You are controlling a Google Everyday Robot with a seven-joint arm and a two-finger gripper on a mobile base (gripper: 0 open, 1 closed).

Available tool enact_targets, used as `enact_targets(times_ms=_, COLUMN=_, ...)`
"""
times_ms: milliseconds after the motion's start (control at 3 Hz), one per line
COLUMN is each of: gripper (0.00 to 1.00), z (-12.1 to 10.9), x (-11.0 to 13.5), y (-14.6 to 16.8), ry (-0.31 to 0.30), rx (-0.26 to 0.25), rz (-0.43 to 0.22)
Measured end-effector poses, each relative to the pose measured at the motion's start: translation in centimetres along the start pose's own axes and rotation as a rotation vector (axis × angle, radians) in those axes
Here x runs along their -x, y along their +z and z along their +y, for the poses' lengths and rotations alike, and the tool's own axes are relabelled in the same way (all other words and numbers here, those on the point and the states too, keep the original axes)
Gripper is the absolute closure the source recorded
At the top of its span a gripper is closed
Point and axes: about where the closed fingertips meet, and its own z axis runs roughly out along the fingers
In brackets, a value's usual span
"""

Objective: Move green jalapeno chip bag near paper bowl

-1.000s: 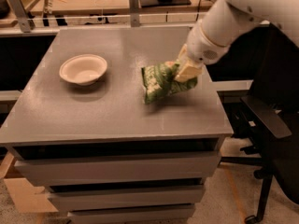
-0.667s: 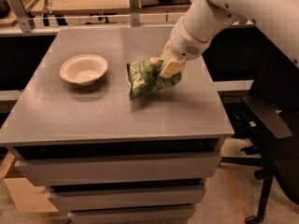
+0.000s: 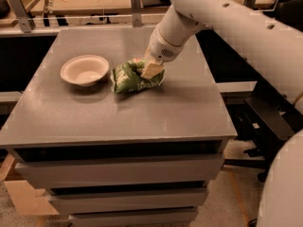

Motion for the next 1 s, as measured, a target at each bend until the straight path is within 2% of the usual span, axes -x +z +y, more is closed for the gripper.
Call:
enact_targets(times_ms=333, gripper=1.0, z=-0.19, x=0.13, y=0.14, ry=0.002, rx=0.001, rz=0.0)
enact_targets(times_ms=667, gripper=0.81, z=-0.12, x=0.17, y=0.35, ry=0.001, rx=0.005, rz=0.001)
enact_targets(times_ms=1000, gripper=0.58, z=-0.12, x=0.18, y=0.34, ry=0.001, rx=0.005, rz=0.001)
